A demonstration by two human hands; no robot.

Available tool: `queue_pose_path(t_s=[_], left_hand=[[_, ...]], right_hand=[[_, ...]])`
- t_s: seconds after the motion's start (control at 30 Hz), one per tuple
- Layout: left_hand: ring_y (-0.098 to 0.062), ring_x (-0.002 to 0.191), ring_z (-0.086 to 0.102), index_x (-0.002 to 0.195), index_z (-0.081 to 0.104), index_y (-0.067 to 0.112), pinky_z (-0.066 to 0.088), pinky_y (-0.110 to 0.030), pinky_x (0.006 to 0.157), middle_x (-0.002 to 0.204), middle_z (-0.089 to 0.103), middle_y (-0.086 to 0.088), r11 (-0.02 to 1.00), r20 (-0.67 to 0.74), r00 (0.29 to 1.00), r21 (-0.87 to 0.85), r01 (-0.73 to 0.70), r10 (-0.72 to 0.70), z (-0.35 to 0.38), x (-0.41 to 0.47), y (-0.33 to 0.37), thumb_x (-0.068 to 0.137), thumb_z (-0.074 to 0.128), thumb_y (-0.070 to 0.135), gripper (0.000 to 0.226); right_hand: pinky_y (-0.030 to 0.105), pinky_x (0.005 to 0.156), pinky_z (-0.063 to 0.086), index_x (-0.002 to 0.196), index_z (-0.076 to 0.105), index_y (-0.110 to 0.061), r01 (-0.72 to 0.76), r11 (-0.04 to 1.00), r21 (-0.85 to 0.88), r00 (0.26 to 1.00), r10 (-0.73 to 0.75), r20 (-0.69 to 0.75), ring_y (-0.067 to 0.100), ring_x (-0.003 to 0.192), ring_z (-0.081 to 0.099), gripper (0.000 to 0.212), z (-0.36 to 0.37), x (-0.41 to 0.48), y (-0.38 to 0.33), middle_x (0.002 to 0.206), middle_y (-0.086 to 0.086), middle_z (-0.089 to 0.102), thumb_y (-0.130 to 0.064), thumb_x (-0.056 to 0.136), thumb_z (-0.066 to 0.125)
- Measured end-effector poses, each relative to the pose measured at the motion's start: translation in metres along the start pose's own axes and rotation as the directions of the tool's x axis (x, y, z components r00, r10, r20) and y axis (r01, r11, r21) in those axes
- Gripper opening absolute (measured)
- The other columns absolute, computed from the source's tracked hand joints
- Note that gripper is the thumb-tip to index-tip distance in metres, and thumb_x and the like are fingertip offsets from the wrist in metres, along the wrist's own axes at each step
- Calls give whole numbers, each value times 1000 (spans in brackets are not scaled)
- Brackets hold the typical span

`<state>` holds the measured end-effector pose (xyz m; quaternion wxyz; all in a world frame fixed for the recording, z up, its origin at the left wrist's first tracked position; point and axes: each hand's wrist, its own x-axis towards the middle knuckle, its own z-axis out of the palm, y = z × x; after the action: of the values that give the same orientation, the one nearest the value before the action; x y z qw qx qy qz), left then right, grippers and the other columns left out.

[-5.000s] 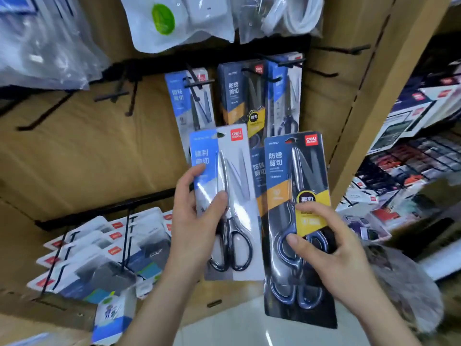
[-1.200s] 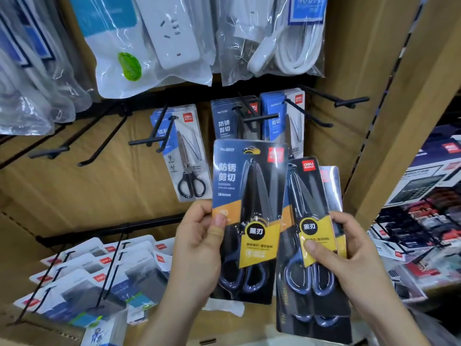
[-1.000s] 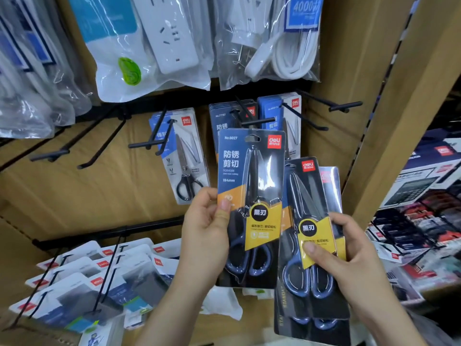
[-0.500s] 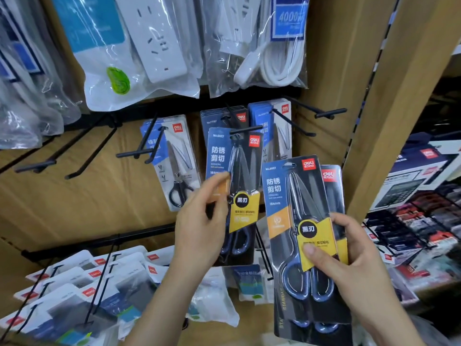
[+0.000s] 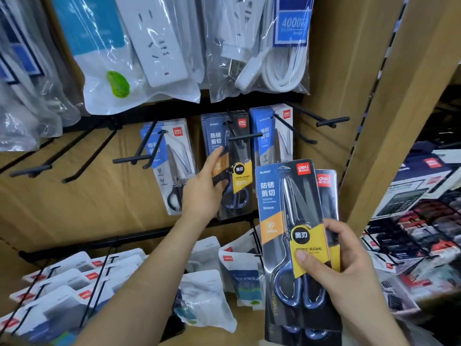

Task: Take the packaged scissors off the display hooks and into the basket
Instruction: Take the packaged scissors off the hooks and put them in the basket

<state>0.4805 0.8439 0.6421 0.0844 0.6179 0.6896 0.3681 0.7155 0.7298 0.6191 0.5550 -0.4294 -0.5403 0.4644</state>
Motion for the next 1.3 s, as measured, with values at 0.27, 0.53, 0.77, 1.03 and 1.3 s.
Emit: queue_pose_path(t_s=[0.27, 0.53, 0.77, 1.03, 1.3], left_hand=[[-22, 72, 62, 152, 30, 37, 43, -33, 62, 87, 69, -1, 975, -41, 997, 216, -48, 58, -8, -27, -2, 101, 43, 18, 55], [-22, 102, 71, 113, 63, 21, 57, -44, 89, 107, 75, -3, 559, 187, 978, -803, 209, -96, -8, -105, 50, 87, 70, 33, 29], [-25, 93, 70, 103, 68, 16, 57, -42, 84, 101, 76, -9, 301, 120, 932, -926, 229, -341, -16, -96, 37, 99, 54, 11, 16], [-19, 84, 72, 124, 54, 20, 59, -36, 77, 95, 77, -6, 466, -28, 968, -880, 94, -249, -43, -93, 15, 97, 53, 2, 32], [-16, 96, 71, 137, 41, 38, 56, -33, 85, 101, 76, -1, 619, -66, 997, -784, -30, -36, -45, -92, 26, 95, 53, -3, 59]], right_hand=[[29, 70, 60, 89, 64, -48, -7, 1000, 20, 1000, 6, 28, 18, 75, 71, 40, 6, 3, 2, 88, 3, 75, -28, 57, 81], [23, 67, 57, 92, 64, -48, 32, 998, 58, 994, -38, 105, 11, 71, 68, 34, 27, 6, -1, 84, 0, 75, -39, 67, 85], [16, 77, 47, 107, 69, -32, 46, 999, 4, 997, -47, 59, 5, 84, 64, 14, 31, 15, 3, 93, -13, 71, -31, 97, 59], [14, 75, 51, 112, 59, -32, 74, 997, -28, 997, -73, 36, 7, 96, 67, 31, 13, 17, 13, 112, -9, 70, -6, 95, 56], [28, 73, 58, 124, 46, -50, 122, 992, -19, 992, -122, -6, 20, 85, 69, 54, 3, 18, 8, 111, -14, 72, -18, 83, 61]])
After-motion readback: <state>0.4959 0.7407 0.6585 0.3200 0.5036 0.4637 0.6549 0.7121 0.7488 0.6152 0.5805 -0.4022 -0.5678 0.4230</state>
